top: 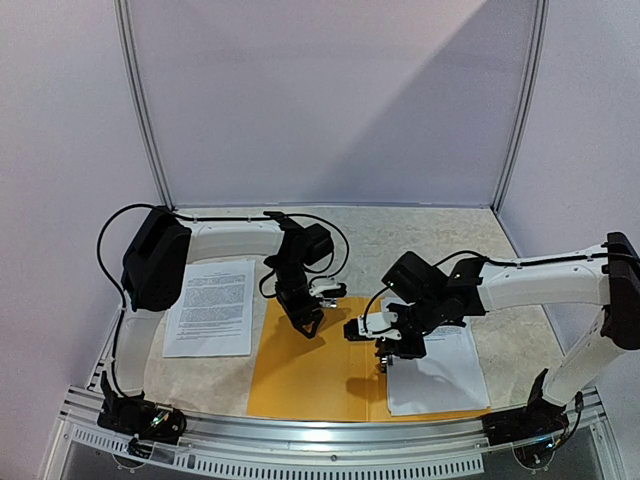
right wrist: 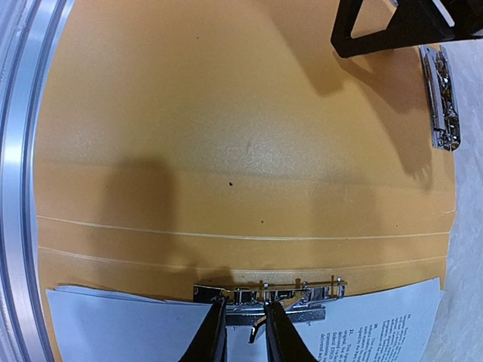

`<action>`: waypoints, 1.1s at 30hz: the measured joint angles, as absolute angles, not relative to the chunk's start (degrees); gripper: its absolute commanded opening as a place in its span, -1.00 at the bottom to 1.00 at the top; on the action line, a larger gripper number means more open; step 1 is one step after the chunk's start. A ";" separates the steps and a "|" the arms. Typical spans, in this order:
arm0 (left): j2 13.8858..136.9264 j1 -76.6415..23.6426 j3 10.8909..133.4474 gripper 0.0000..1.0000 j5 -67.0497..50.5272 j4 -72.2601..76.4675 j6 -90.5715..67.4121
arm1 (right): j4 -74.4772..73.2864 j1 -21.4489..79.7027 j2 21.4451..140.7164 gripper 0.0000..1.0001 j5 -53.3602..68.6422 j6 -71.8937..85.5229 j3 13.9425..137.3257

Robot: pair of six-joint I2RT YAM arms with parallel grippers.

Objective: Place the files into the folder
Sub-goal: Clamp the file in the folder with some files.

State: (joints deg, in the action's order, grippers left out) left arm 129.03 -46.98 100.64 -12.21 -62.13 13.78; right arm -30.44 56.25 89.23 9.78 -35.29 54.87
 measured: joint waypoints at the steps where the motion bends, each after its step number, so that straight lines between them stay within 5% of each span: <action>1: 129.03 -46.98 100.64 0.44 -12.21 -62.13 13.80 | -30.44 56.25 89.23 -0.66 9.78 -35.24 54.85; 33: 129.03 -46.98 100.64 0.44 -12.16 -62.15 13.93 | -28.99 56.25 89.32 -0.69 11.07 -35.20 51.99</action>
